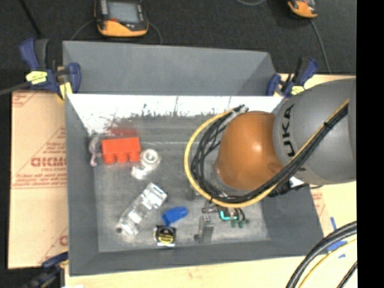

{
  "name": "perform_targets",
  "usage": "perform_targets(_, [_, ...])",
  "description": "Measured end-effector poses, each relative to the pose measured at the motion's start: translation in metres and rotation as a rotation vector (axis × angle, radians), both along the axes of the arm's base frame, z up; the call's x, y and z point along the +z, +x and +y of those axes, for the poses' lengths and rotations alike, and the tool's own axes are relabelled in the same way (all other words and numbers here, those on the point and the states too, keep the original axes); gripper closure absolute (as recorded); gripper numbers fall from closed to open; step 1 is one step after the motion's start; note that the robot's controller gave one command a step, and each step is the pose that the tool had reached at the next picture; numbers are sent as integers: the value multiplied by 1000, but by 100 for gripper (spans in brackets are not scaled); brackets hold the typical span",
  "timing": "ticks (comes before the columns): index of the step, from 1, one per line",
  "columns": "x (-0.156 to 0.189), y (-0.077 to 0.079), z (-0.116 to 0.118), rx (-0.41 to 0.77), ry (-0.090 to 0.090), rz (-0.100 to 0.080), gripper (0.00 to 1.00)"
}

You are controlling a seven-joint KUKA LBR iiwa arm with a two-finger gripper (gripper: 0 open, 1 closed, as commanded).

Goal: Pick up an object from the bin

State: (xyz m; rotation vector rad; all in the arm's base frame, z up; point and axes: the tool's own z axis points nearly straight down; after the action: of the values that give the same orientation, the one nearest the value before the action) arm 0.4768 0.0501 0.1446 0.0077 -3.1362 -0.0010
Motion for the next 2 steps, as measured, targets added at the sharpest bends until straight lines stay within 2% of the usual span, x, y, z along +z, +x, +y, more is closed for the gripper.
perform_targets(1, [-76, 4, 28, -119, 1, -7, 0])
perform_targets(2, [-71, 8, 27, -124, 3, -21, 100])
